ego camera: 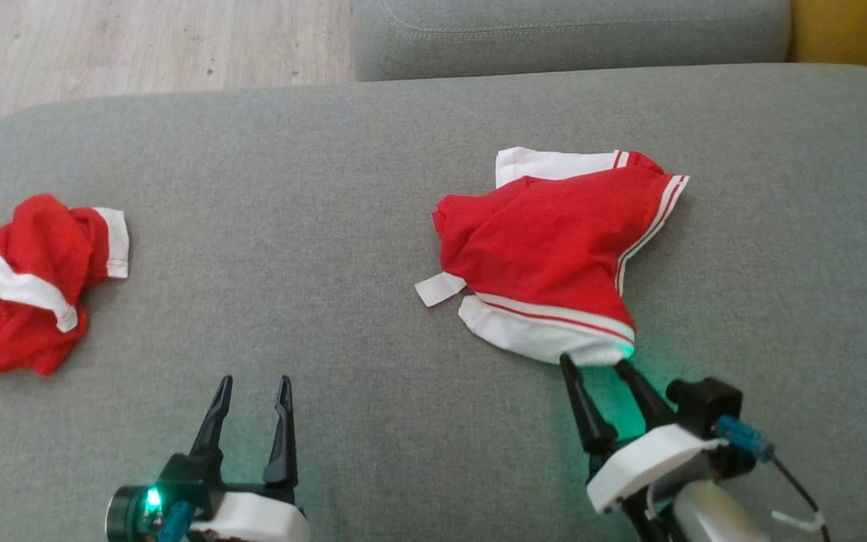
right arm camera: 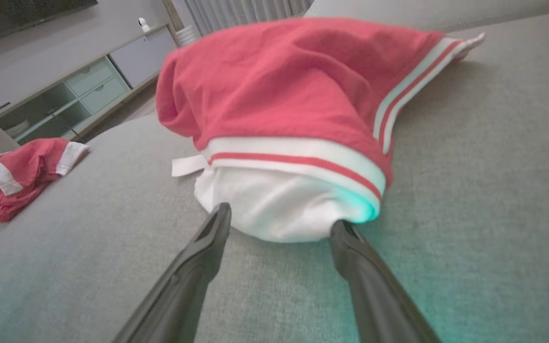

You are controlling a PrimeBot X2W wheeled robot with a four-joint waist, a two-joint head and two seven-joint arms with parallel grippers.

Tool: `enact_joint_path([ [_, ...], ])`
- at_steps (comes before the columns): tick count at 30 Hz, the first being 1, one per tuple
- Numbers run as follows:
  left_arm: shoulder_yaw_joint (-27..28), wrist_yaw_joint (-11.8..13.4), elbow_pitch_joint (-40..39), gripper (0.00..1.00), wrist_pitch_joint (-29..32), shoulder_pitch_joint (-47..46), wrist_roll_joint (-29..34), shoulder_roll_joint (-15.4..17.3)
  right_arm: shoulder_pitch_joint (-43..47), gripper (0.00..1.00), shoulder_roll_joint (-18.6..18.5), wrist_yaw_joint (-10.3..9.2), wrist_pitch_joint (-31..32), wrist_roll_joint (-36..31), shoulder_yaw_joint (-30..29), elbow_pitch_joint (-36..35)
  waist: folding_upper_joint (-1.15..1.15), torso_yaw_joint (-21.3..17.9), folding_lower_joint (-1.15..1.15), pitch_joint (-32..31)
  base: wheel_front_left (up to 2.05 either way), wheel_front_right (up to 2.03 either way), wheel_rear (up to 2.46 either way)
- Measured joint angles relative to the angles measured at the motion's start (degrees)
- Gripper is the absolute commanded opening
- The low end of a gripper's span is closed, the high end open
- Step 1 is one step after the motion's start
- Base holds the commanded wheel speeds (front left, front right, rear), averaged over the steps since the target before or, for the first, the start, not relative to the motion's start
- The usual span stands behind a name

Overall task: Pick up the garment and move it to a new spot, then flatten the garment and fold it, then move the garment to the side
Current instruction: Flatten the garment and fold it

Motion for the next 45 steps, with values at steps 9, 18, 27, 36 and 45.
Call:
enact_joint_path([
  [9, -0.02, -0.01, 0.53, 1.00, 0.00, 0.00, 0.00, 0.00, -0.34, 1.00, 0.00, 0.00, 0.00, -1.11, -1.56, -2.01, 0.00, 0.55, 0.00, 0.86, 0.00, 0.00, 0.00],
  [18, -0.58, -0.03, 0.86, 1.00, 0.00, -0.21, 0.00, 0.00, -3.13, 0.00, 0.00, 0.00, 0.00, 1.40, -0.89, -9.55, 0.00, 2.50, 0.00, 1.30, 0.00, 0.00, 0.00],
  [27, -0.55, -0.46, 1.86, 1.00, 0.00, 0.46, -0.68, 0.01, -14.72, 0.00, -0.03, 0.00, 0.00, 8.70, -2.35, -24.02, 0.00, 0.70, 0.00, -1.12, 0.00, 0.00, 0.00],
  [36, -2.55, -0.42, 2.43, 1.00, 0.00, 0.55, -2.42, -0.01, -30.12, 0.00, -5.76, 0.00, -0.33, 4.78, -12.73, -22.45, 0.00, 1.21, 0.00, -2.66, 0.00, 0.00, 0.00],
  [45, -3.48, -0.38, 3.70, 1.00, 0.01, 2.67, -3.31, 0.03, -37.05, 0.00, -7.38, 0.00, -0.33, 5.89, -8.20, -16.85, 0.00, 3.15, 0.00, -2.64, 0.00, 0.00, 0.00],
])
